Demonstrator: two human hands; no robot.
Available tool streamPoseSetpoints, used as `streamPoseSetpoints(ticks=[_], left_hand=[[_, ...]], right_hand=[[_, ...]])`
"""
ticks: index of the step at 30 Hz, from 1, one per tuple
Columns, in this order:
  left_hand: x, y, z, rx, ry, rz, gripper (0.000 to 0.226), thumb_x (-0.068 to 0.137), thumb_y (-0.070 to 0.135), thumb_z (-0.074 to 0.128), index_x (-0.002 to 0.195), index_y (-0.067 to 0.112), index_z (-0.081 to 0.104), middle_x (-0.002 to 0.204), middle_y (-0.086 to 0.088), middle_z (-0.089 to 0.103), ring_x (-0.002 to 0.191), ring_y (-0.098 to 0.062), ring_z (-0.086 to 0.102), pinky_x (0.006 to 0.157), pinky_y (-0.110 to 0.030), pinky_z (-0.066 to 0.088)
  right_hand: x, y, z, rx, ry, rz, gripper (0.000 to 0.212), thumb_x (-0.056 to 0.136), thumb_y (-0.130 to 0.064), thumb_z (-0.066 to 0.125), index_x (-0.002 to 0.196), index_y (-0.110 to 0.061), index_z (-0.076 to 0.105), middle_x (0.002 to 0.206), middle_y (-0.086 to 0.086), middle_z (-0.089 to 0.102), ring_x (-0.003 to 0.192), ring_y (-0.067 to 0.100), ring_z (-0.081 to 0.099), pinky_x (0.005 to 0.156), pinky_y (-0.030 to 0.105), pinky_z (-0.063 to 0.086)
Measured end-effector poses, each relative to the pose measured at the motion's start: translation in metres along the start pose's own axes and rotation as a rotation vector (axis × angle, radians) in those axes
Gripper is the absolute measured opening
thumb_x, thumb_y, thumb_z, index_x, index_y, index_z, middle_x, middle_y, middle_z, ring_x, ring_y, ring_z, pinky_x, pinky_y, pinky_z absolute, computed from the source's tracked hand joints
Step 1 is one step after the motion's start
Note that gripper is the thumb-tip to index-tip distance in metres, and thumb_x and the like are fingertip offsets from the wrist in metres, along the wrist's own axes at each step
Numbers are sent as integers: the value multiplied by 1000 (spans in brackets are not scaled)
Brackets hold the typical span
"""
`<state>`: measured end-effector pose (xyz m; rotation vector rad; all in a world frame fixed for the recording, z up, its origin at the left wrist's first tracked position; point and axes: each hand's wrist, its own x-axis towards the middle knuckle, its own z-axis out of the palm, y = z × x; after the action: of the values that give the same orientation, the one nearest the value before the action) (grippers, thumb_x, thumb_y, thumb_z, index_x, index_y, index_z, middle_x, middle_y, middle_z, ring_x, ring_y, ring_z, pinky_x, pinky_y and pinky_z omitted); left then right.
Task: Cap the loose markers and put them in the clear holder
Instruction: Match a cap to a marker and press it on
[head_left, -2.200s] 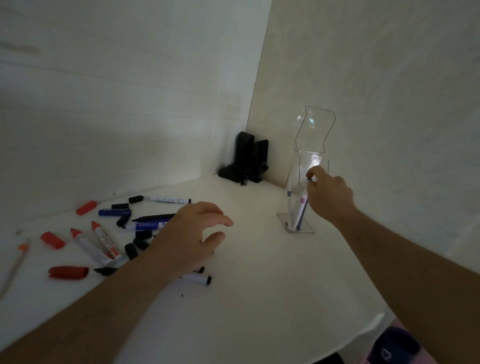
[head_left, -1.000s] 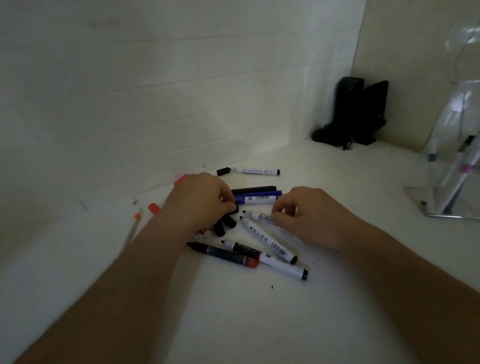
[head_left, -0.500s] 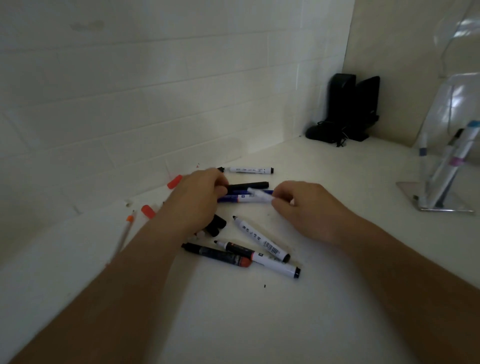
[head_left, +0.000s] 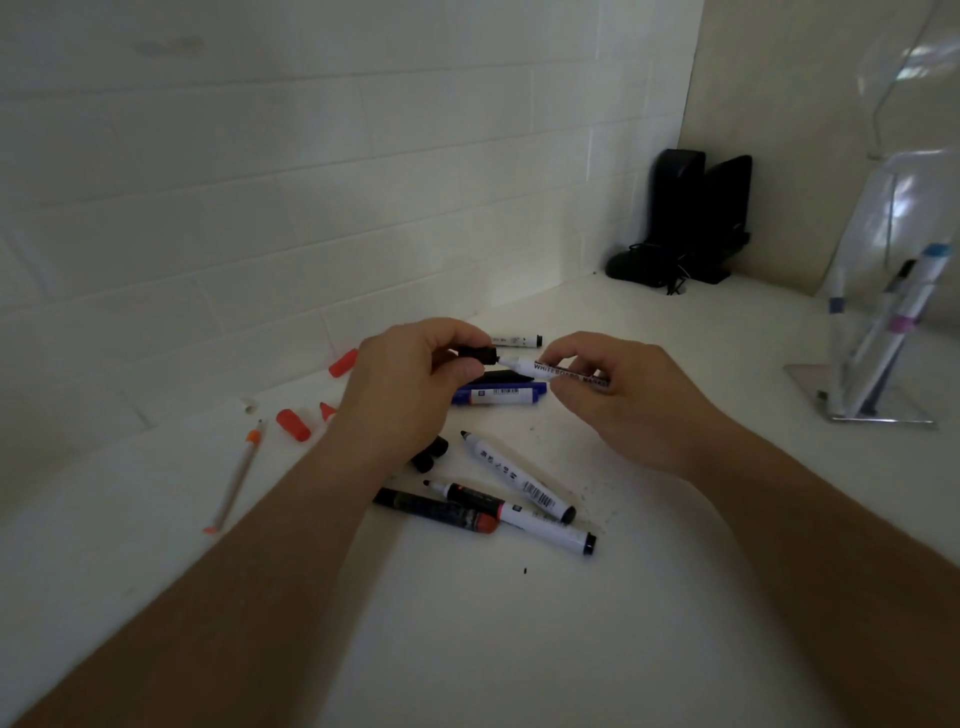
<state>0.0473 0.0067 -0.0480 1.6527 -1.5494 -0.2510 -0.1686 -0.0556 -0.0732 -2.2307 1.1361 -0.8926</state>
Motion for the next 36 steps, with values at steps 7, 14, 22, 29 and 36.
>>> streamPoseSetpoints(ticks=[7,14,22,29,36], left_hand=[[-4,2,10,-14,-47,14,17,88,28,73,100,40,73,88,19,71,84,3,64,79,-17,49],[-7,6,19,-40,-108,25,11,98,29,59,101,32,69,84,12,71,82,-4,66,72,-20,48],[-4,12,25,46,-50,41,12,95,27,63,104,26,72,86,9,71,82,-7,64,72,-19,47],[-10,13,34,32,-73,111,15,88,30,73,103,32,71,92,15,72,86,2,64,77,-5,43],[-13,16,32,-6,-66,157,15,95,21,65,105,31,61,98,10,73,90,-5,66,83,-23,52]], right_hand=[[1,-1,5,-220,62,-116,19,97,-41,62,116,-40,67,95,-16,67,83,5,61,76,30,54],[2,-2,4,-329,207,-212,19,93,-49,66,106,-38,75,85,-12,66,77,8,59,73,35,53],[2,-5,6,-196,214,-142,15,89,-45,74,99,-35,79,89,-11,72,82,11,65,77,40,55],[-1,2,-6,-201,112,-121,16,89,-51,70,100,-42,77,88,-19,73,82,5,65,81,41,58],[-6,-12,-6,-374,89,-201,8,97,-45,60,91,-43,64,69,-13,54,66,5,51,61,28,39]])
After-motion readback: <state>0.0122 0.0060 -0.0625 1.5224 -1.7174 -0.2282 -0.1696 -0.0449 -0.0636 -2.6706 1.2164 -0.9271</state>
